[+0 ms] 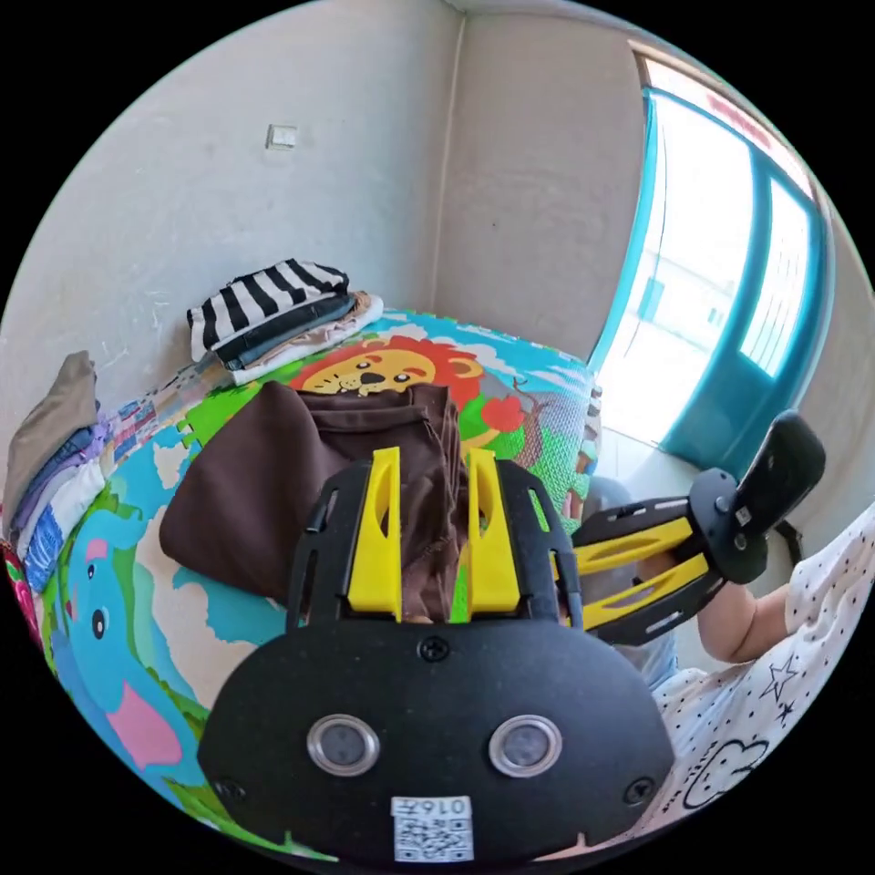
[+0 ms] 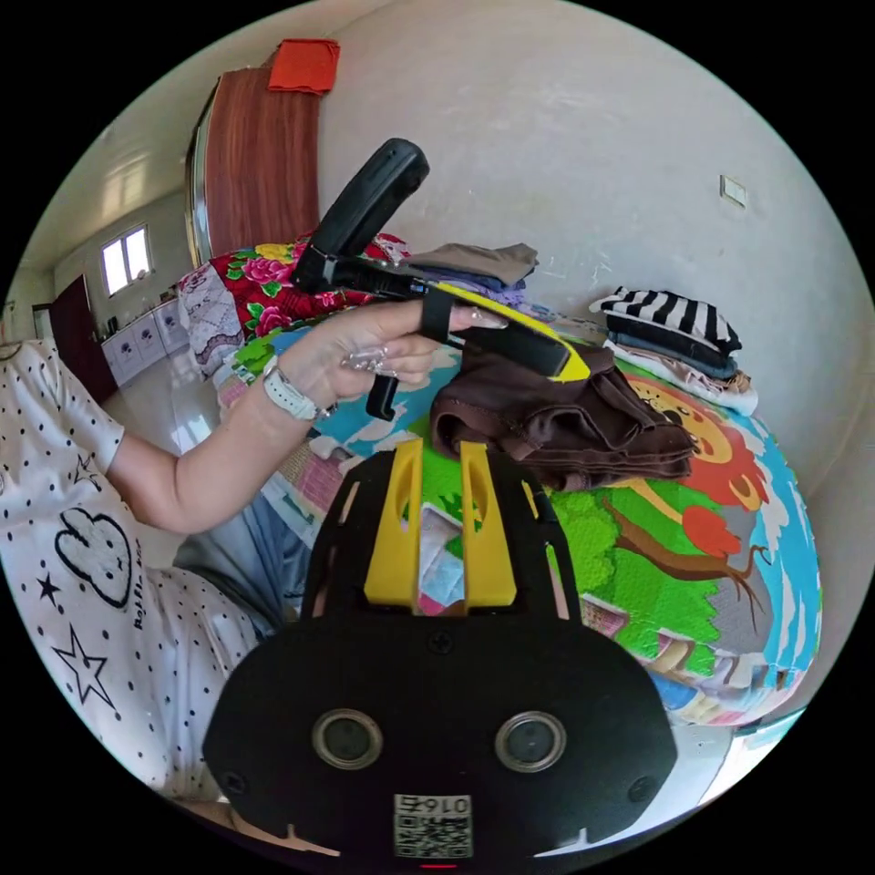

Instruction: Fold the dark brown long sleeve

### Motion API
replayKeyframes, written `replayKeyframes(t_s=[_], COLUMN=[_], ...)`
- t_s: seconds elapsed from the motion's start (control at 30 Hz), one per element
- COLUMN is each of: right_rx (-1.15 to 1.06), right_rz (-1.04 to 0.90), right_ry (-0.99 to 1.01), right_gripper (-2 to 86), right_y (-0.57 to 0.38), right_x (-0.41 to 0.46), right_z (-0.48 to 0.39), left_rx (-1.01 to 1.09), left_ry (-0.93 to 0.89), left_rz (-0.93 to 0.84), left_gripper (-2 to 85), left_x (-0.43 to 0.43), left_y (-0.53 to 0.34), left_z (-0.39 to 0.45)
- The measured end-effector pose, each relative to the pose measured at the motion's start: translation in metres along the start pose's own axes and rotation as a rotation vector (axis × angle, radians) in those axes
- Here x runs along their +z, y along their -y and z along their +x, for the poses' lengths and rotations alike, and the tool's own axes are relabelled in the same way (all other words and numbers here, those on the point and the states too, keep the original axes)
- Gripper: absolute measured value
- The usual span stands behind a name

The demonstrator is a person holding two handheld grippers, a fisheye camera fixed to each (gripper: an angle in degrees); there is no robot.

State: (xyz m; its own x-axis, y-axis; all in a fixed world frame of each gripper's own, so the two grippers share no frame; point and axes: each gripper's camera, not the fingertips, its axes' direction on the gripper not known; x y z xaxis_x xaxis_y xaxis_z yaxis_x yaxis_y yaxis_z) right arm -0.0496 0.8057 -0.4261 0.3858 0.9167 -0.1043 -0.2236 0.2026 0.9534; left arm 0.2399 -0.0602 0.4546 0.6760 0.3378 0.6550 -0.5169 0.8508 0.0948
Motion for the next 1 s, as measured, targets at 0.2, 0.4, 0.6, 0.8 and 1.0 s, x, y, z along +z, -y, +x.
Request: replayKeyframes(t_s=[0.2,0.4,0.6,0.8,1.0], right_rx=[0.1,0.195,0.234,0.17,0.014], right_rz=[0.046,0.127,0.193,0.18,0.036], right_ry=[-0.12,-0.139,-0.12,-0.101,-0.158], right_gripper=[5.8,2.5,1.1,3.2,8.5], right_y=[-0.039,-0.069,-0.076,-0.05,0.003], right_x=[-0.046,-0.08,-0.093,-0.08,-0.034], right_z=[-0.005,-0.009,-0.025,-0.062,-0.11], left_rx=[-0.052,-0.326,-0.611,-0.69,-0.658], left_ry=[0.181,0.171,0.371,0.283,0.272], left_rz=[-0.078,0.419,0.545,0.396,0.425], left_gripper=[2.0,5.4,8.0,9.6,10.4], left_x=[-0.003,-0.183,-0.305,-0.33,-0.37], left_y=[-0.014,-0.08,-0.178,-0.225,-0.232], left_z=[0.017,-0.021,-0.048,-0.057,-0.042])
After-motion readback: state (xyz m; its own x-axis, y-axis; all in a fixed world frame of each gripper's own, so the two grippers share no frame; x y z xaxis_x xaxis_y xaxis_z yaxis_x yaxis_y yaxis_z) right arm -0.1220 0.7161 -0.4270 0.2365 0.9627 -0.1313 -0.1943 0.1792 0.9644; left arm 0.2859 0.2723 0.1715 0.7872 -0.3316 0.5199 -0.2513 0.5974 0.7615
